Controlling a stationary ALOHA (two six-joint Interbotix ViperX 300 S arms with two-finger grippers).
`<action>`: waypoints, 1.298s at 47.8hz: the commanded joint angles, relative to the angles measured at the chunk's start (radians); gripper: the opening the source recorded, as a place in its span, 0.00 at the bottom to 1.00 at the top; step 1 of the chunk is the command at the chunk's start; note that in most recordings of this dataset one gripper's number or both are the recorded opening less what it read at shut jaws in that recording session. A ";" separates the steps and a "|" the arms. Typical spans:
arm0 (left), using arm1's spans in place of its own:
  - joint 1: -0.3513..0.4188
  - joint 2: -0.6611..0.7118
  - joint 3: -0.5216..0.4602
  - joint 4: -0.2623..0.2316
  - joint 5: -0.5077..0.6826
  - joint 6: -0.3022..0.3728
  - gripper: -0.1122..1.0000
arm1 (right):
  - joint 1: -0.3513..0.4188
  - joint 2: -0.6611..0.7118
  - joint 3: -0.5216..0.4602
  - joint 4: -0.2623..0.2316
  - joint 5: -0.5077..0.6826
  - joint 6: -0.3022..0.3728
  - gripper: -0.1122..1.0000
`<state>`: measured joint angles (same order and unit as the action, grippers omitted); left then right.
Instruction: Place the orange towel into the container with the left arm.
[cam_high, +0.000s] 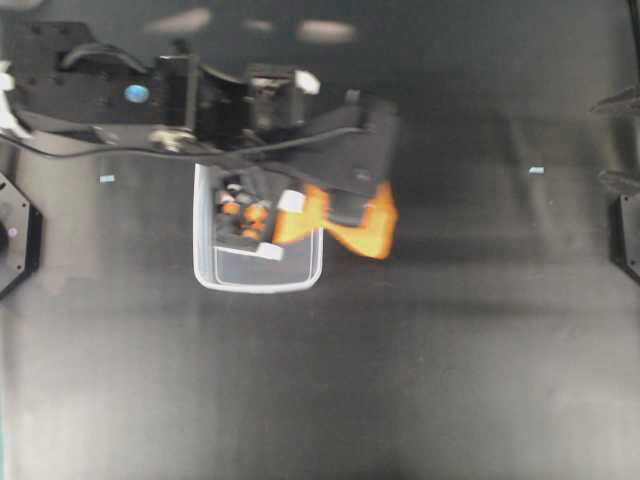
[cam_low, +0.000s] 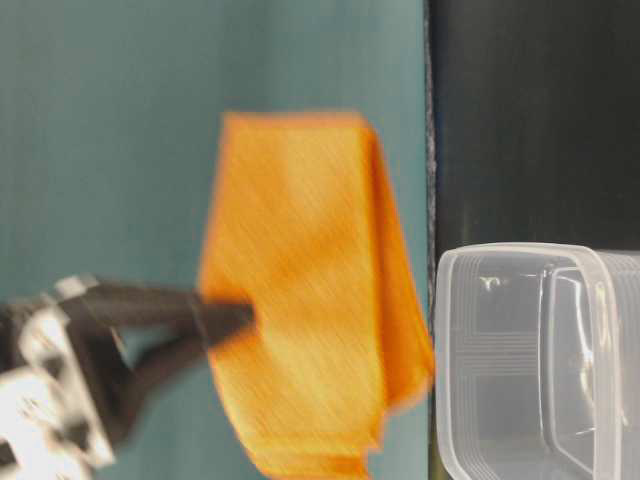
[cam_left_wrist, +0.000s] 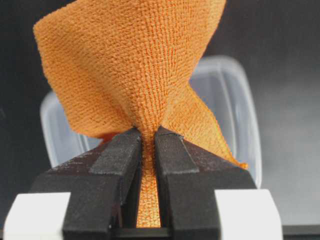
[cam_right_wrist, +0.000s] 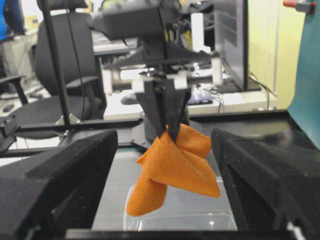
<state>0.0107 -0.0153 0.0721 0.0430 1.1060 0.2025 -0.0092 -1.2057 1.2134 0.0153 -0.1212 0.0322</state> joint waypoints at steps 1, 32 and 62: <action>0.025 -0.081 0.114 0.003 -0.061 -0.002 0.15 | -0.003 0.008 -0.008 0.003 -0.014 0.000 0.76; 0.038 -0.097 0.285 0.003 -0.213 0.008 0.15 | -0.003 0.011 -0.006 0.003 -0.025 0.000 0.76; 0.041 -0.156 0.250 0.003 -0.229 0.002 0.90 | -0.003 0.009 -0.006 0.003 -0.028 0.000 0.76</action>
<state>0.0491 -0.1150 0.3590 0.0430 0.8851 0.2056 -0.0107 -1.2042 1.2149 0.0153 -0.1411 0.0322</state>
